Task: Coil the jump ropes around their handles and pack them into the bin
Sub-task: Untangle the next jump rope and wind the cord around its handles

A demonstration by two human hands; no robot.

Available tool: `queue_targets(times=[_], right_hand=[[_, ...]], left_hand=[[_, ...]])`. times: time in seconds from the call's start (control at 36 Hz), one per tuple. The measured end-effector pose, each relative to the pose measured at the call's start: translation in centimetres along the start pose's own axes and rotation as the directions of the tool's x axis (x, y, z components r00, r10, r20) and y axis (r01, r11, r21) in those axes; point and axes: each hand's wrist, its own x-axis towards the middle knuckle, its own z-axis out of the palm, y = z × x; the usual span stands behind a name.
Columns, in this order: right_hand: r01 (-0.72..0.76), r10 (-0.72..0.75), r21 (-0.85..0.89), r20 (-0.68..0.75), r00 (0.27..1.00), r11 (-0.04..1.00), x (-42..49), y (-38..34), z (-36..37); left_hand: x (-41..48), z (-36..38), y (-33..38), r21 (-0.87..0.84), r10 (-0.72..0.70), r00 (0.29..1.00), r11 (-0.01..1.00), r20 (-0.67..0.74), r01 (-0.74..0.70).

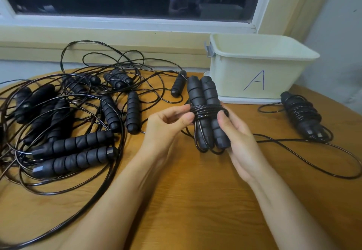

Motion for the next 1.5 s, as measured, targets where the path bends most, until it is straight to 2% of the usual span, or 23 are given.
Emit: queue_targets(times=[0.11,0.25,0.36,0.53,0.83,1.0,1.22,1.36,1.44,1.5], right_hand=[[0.145,-0.192,-0.243,-0.183,0.964,0.959,0.1,0.6,0.1],[0.262,-0.349,-0.415,-0.151,0.925,0.871,-0.2,0.9,0.3],[0.237,-0.307,-0.461,-0.082,0.948,0.855,-0.3,1.4,0.8],[0.206,-0.256,-0.518,-0.026,0.966,0.830,-0.4,1.2,0.8],[0.099,-0.213,-0.653,-0.097,0.972,0.751,-0.7,0.8,0.9],[0.115,-0.219,-0.573,-0.115,0.969,0.811,-0.4,1.4,0.9],[0.094,-0.168,-0.559,-0.082,0.982,0.824,-0.2,1.5,0.4],[0.060,-0.137,-0.536,-0.105,0.985,0.842,0.0,1.4,0.0],[0.051,-0.132,-0.529,-0.117,0.984,0.847,0.1,1.3,-0.3],[0.042,-0.127,-0.519,-0.129,0.984,0.854,0.2,1.2,-0.3]], left_hand=[[-0.1,0.4,-0.1,-0.012,0.026,1.000,1.000,-0.011,-0.026],[-0.5,0.8,0.0,0.002,0.119,0.992,0.993,-0.037,-0.119],[-0.5,0.4,0.0,0.077,0.198,0.979,0.978,-0.045,-0.194],[-0.4,-0.1,-0.1,0.184,0.282,0.959,0.942,0.016,-0.280],[-0.1,0.0,-0.8,0.232,0.433,0.894,0.863,0.117,-0.449],[0.1,0.3,-1.6,0.285,0.482,0.865,0.817,0.138,-0.501],[0.4,-0.3,-1.4,0.334,0.521,0.841,0.774,0.146,-0.538],[0.6,-0.8,-1.3,0.390,0.536,0.793,0.691,0.290,-0.609],[0.8,-1.0,-1.2,0.458,0.551,0.767,0.617,0.330,-0.640],[0.7,-1.1,-1.0,0.461,0.523,0.788,0.640,0.326,-0.615]])
